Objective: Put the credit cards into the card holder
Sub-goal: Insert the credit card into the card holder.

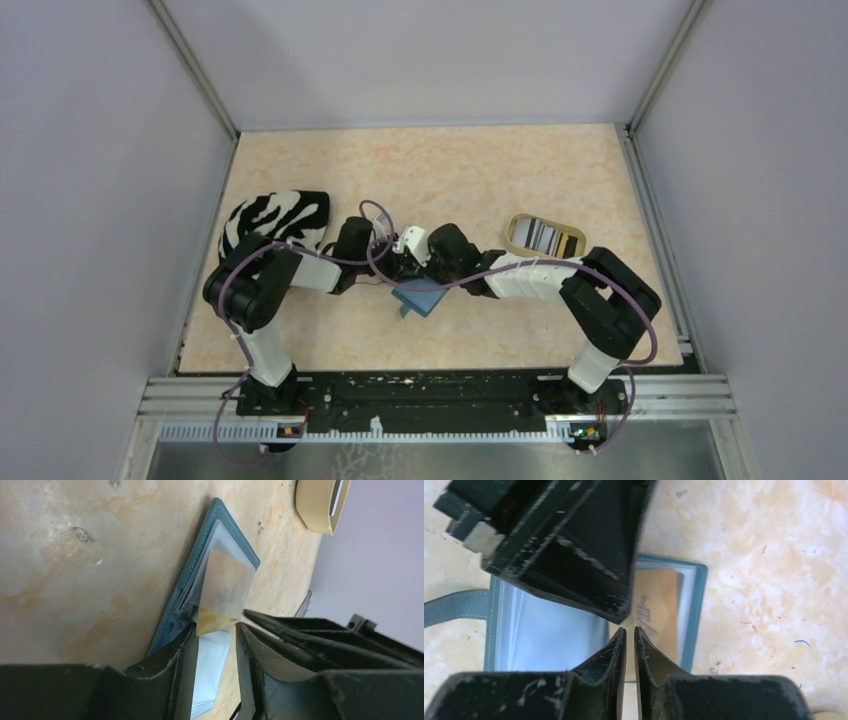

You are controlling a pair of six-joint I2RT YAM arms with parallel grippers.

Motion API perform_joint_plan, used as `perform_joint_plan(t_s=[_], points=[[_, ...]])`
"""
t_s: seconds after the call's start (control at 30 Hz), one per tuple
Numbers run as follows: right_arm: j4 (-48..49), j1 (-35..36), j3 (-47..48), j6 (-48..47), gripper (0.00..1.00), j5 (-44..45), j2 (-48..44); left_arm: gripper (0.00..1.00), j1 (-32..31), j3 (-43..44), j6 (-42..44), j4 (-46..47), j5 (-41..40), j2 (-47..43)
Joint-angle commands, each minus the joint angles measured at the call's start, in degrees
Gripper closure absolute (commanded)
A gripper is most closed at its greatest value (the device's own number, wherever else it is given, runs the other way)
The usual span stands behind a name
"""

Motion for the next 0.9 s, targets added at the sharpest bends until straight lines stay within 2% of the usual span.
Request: perform_joint_plan(t_s=[0.0, 0.2, 0.4, 0.63, 0.87], points=[[1.8, -2.4, 2.0, 1.5, 0.88, -6.2, -4.9, 0.58, 0.4, -1.5, 5.6, -9.9, -5.7, -1.8], [-0.8, -3.5, 2.4, -2.0, 0.87, -14.1, -6.2, 0.59, 0.4, -1.0, 8.1, -11.7, -6.2, -3.8], [-6.7, -3.5, 4.3, -5.2, 0.85, -22.6, -3.4, 0.59, 0.4, -0.9, 9.6, -12.2, -5.8, -5.4], [-3.2, -3.3, 5.5, 1.5, 0.89, -18.2, 0.9, 0.59, 0.6, -1.3, 8.5, -9.8, -3.7, -4.1], [3.0, 0.3, 3.8, 4.3, 0.91, -8.1, 3.7, 0.59, 0.7, -1.8, 6.6, -6.8, -1.0, -2.8]])
